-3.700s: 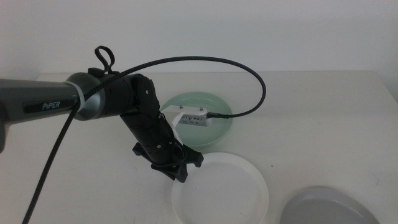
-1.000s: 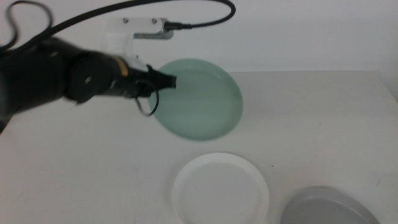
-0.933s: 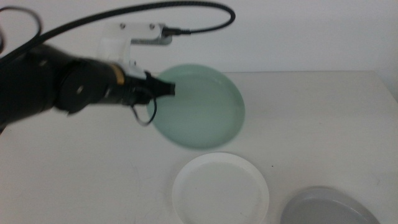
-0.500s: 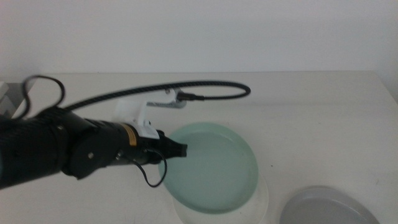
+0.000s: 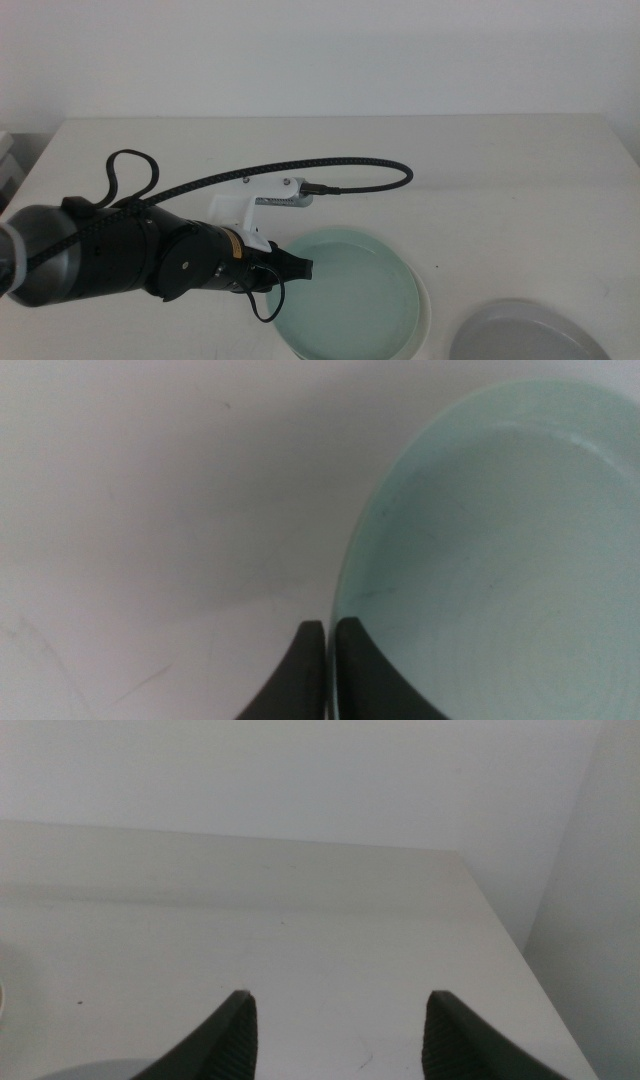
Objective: Stack the three bowls on top of each other.
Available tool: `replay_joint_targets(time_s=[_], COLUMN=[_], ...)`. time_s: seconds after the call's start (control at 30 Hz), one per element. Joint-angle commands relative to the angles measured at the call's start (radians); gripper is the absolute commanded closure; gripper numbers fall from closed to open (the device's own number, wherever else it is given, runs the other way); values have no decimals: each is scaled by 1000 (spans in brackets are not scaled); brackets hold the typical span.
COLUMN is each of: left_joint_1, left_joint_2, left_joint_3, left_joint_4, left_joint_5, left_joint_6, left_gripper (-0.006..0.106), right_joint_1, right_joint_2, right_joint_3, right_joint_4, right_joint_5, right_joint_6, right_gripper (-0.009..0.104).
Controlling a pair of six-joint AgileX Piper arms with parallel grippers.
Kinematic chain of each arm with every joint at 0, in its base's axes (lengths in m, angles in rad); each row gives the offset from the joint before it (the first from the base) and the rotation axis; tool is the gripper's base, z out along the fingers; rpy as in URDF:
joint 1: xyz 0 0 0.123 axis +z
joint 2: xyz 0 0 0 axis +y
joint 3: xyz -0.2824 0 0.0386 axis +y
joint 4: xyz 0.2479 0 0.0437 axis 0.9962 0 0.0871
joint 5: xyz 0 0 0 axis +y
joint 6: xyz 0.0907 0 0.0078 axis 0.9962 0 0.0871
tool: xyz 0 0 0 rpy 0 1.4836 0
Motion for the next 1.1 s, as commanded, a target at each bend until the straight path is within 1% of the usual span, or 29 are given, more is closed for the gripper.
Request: replay_joint_targets(time_s=[0.0, 0.1, 0.13, 0.2, 0.33, 0.37, 0.53, 0.67, 0.77, 0.93, 1.07], left_joint_1=[-6, -6, -6, -6, -5, -4, -3, -5, -5, -5, -5], left_joint_2=[-35, -42, -46, -61, -149, -185, -411, -593, -719, -911, -1023], left_joint_3=[-21, -21, -21, -21, -26, -32, -67, -123, -149, -149, -149], left_joint_4=[-12, -12, -10, -7, -7, -5, -3, -7, -39, -111, -116], left_joint_5=[-58, -60, -60, -56, -13, 5, 123, 384, 544, 691, 761], left_joint_6=[-7, -6, -6, 5, 68, 88, 226, 322, 389, 450, 450], left_gripper=[89, 72, 63, 45, -1, -4, -5, -5, -5, -5, -5], right_joint_1=[-4, -4, -4, -4, -4, -4, -4, -4, -4, -4, -4], right_joint_2=[-26, -26, -26, -26, -26, -26, -26, -26, -26, -26, -26], right_joint_3=[-6, -6, -6, -6, -6, -6, -6, -6, -6, -6, -6], right_joint_4=[-3, -3, -3, -3, -3, -3, -3, -3, -3, -3, -3], right_joint_5=[-76, -76, -76, -76, -76, -76, -76, -76, -76, -76, -76], right_joint_6=[-12, -12, -12, -12, -12, -12, -12, -12, -12, -12, -12], right_gripper=[52, 52, 52, 52, 52, 52, 52, 52, 52, 52, 52])
